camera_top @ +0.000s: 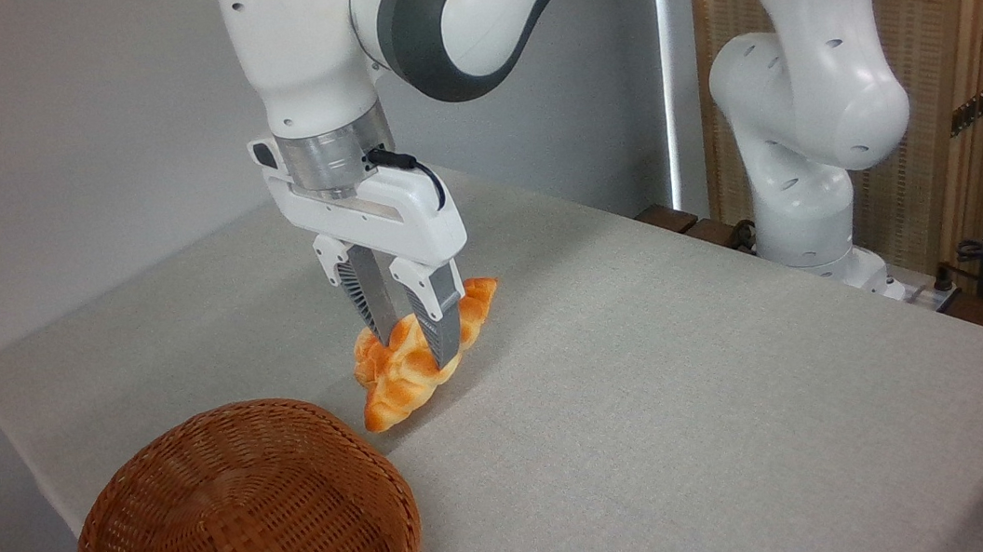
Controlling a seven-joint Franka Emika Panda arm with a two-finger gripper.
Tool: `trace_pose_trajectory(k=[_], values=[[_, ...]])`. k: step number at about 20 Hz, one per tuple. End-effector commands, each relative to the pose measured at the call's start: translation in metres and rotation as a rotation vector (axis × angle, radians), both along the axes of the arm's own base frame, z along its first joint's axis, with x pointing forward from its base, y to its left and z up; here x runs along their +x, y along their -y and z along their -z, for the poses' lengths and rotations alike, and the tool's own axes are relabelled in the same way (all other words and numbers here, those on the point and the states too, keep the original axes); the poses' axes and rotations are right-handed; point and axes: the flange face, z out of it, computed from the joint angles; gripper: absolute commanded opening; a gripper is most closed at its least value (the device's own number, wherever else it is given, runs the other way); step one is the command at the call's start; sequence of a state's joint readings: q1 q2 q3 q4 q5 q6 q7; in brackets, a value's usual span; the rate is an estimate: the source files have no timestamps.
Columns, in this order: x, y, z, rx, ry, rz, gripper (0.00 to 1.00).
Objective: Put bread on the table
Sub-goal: 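Lower the bread roll onto the table, open the gripper, lift away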
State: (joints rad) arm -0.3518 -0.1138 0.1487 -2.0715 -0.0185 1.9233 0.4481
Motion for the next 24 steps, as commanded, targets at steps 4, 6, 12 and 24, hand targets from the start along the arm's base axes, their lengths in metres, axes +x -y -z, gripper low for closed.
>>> trace_pose_trajectory(k=[4,6,12,24], values=[[0.001,0.000,-0.006,-0.006,0.017,-0.014,1.00],[0.004,0.000,-0.009,-0.010,0.045,-0.016,1.00],[0.013,-0.003,-0.031,-0.024,0.106,-0.025,1.00],[0.025,-0.012,-0.062,-0.039,0.182,0.134,1.00]])
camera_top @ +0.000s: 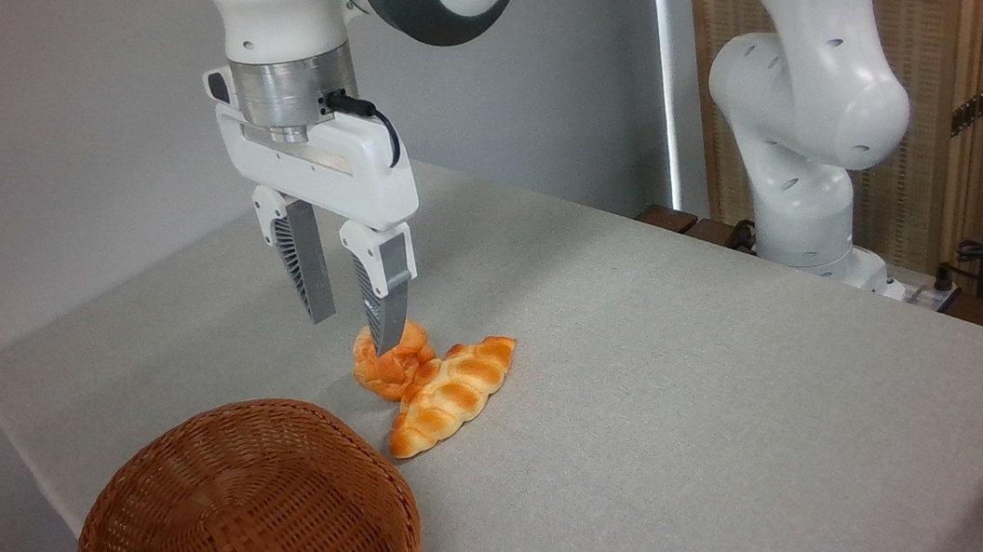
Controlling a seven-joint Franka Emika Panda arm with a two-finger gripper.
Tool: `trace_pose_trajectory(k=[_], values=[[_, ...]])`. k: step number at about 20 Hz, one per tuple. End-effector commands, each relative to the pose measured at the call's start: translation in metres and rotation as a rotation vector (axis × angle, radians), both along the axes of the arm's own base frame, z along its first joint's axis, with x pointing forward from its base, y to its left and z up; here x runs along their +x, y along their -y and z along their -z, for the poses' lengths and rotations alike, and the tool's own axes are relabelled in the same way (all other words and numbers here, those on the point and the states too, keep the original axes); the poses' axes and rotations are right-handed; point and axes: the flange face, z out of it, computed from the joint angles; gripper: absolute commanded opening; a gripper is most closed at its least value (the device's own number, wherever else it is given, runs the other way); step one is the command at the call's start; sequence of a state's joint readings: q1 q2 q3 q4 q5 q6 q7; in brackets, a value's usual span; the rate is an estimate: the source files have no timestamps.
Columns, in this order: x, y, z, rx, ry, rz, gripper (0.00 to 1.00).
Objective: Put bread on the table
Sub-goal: 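Lower the bread roll onto the table, open the gripper, lift away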
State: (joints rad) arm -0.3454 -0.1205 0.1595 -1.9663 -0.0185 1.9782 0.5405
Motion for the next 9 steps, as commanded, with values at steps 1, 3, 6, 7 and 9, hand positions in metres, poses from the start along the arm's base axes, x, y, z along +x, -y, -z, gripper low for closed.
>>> trace_pose_trajectory(k=[1,3,6,7,9], values=[[0.003,-0.007,-0.003,-0.001,0.018,0.089,1.00],[0.005,-0.022,-0.003,-0.009,0.019,0.112,1.00],[0.004,-0.022,-0.002,-0.053,0.007,0.141,1.00],[0.004,-0.022,-0.002,-0.054,0.005,0.139,1.00],[0.001,-0.021,0.000,-0.054,-0.017,0.139,1.00]])
